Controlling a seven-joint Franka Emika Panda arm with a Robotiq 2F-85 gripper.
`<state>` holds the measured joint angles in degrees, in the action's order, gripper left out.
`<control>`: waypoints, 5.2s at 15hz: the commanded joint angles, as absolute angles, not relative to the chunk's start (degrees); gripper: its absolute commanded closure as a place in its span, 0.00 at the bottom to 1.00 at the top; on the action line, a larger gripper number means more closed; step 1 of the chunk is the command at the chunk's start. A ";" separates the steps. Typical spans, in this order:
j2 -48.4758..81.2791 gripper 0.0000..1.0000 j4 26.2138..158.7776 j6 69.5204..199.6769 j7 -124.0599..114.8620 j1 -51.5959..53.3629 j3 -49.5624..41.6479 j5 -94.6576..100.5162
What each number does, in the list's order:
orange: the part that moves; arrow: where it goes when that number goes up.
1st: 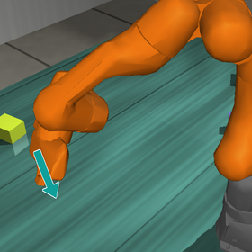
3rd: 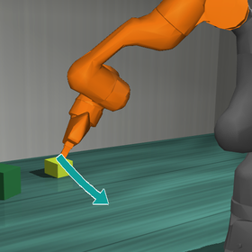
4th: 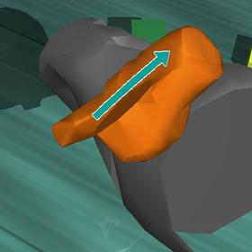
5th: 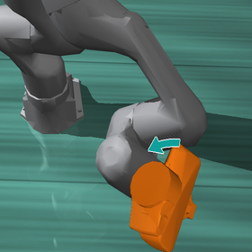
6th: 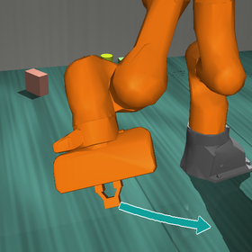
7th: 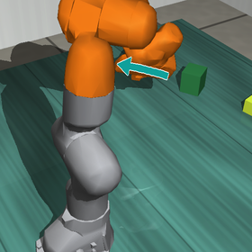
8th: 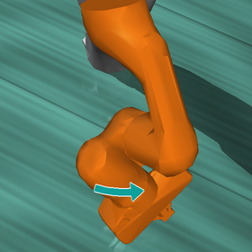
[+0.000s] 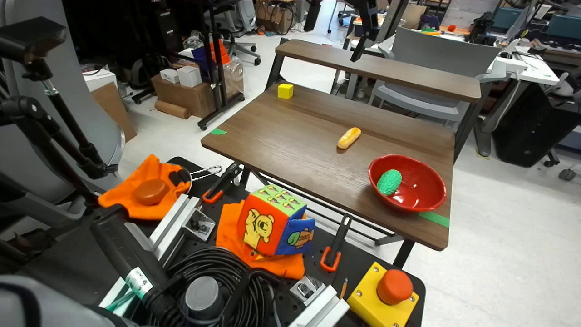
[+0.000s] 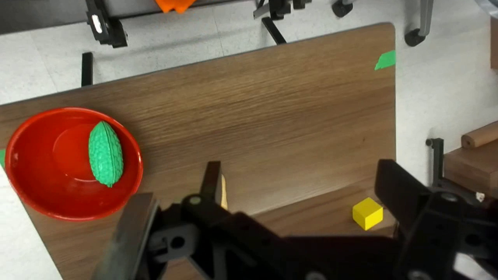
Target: Pick up the toy from the table and move it to the left.
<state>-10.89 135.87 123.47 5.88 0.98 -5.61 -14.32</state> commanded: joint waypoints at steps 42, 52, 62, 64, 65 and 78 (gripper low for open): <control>55.32 0.88 75.70 113.80 -19.49 5.28 -5.80 1.64; 40.85 0.88 93.04 118.68 -16.78 10.06 0.14 1.49; 43.34 0.88 98.59 124.27 -21.09 19.04 1.80 2.94; 44.06 0.49 98.96 125.27 -22.14 20.18 1.31 3.66; 44.49 0.37 98.67 125.29 -22.67 20.51 1.20 3.95; 29.77 0.00 111.79 129.16 -17.62 12.77 3.09 -2.76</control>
